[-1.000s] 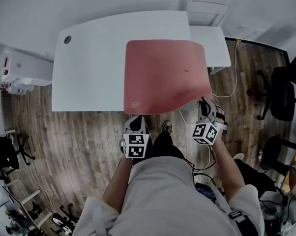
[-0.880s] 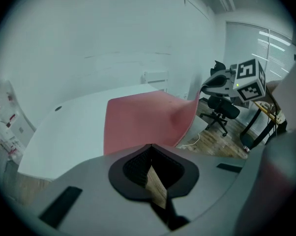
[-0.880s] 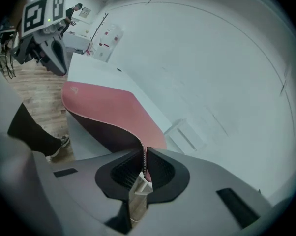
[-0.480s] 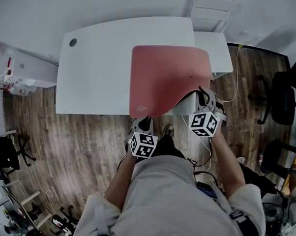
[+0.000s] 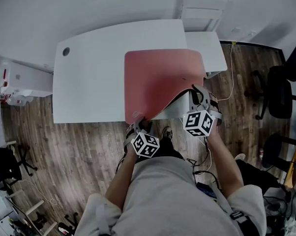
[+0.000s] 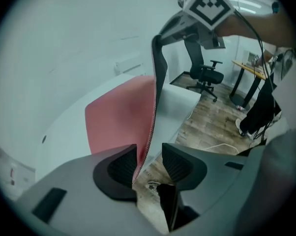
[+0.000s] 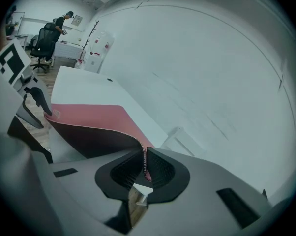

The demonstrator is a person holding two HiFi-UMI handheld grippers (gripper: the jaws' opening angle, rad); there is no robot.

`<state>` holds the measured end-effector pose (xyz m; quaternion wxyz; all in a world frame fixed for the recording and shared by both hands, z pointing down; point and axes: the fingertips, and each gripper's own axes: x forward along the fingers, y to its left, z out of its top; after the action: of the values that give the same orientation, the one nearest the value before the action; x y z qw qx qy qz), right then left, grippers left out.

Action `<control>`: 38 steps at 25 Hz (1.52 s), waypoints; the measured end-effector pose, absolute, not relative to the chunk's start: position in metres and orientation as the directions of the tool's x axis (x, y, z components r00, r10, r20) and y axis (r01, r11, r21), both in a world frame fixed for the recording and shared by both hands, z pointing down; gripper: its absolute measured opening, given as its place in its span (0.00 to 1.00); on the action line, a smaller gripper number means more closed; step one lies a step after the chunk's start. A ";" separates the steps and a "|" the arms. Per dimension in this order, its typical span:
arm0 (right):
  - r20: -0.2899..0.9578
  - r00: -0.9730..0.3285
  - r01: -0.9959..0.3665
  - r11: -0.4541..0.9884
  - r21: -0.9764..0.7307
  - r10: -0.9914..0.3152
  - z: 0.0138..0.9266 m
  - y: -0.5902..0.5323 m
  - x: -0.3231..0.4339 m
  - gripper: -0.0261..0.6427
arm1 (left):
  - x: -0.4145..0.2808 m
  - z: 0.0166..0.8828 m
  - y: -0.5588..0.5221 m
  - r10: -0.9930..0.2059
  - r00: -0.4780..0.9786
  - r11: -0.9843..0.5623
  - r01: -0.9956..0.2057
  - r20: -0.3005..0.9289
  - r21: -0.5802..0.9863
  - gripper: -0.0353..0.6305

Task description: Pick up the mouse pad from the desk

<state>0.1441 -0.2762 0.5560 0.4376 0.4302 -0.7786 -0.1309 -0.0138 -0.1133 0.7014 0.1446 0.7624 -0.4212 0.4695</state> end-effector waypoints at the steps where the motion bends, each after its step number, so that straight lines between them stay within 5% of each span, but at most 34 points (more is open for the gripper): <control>1: 0.569 -0.247 -0.556 0.596 0.580 -0.784 0.555 -0.276 0.143 0.12 | -0.015 0.705 -0.115 -0.502 0.189 -0.615 -0.764 0.844 -0.194 0.28; 12: 0.588 -0.236 -0.574 0.600 0.558 -0.773 0.551 -0.278 0.140 0.12 | -0.023 0.715 -0.139 -0.488 0.181 -0.634 -0.745 0.854 -0.205 0.28; 20: 0.601 -0.194 -0.604 0.577 0.550 -0.776 0.542 -0.284 0.146 0.12 | -0.030 0.695 -0.160 -0.506 0.238 -0.634 -0.754 0.829 -0.170 0.12; 38: 0.543 -0.132 -0.763 0.434 0.478 -0.829 0.505 -0.314 0.154 0.12 | -0.052 0.608 -0.256 -0.602 0.337 -0.613 -0.776 0.723 -0.148 0.10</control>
<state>0.1540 -0.3138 0.5048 0.3914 0.5301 -0.7510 -0.0421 -0.0515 -0.2558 0.6081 0.1121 0.8099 -0.4256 0.3877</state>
